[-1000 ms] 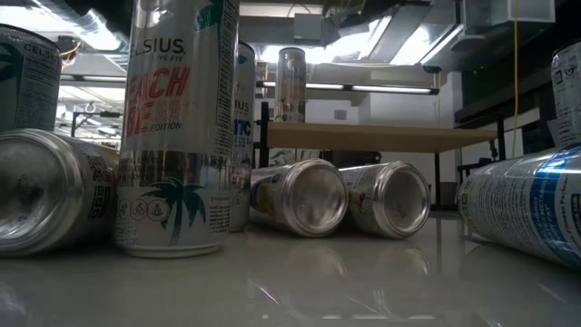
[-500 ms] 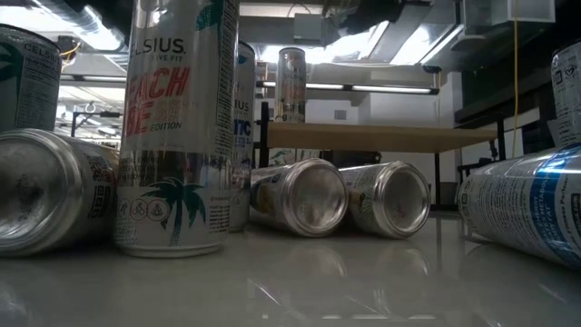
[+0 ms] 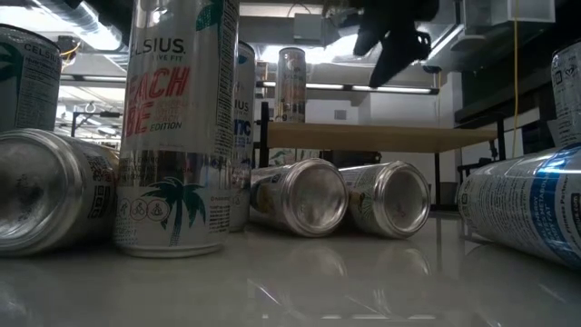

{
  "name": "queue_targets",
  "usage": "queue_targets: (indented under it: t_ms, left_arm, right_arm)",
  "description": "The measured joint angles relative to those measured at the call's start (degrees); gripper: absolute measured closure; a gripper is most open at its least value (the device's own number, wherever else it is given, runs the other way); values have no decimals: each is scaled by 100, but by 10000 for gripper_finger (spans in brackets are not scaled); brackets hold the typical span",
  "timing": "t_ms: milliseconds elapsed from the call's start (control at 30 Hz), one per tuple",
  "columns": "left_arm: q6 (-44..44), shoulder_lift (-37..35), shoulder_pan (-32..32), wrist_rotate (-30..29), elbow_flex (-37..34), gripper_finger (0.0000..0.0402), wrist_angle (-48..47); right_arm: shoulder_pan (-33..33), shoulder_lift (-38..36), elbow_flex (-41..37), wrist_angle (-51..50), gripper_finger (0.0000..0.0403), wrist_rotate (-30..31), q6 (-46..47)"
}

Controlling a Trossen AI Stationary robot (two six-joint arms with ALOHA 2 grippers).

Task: Place canned beverage on shelf
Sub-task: Put the right orange soda can on the shelf aligned with the other orange soda cans

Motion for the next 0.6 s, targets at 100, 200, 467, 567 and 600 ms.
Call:
queue_targets:
  t_ms: [100,200,467,567,600]
  left_arm:
    - [-1,2,0,-9,0,64,2]
    - [-1,2,0,-67,0,64,3]
    - [23,42,0,-648,0,64,23]
    - [217,233,0,-945,2,64,212]
    - [284,327,0,-1003,2,64,274]
  right_arm:
    - [-197,4,-160,71,63,147,313]
    - [-434,33,-259,243,63,402,850]
    - [-749,189,-404,469,63,440,1481]
    - [-743,189,-404,564,63,440,1481]
    - [-734,188,-403,646,63,439,1481]
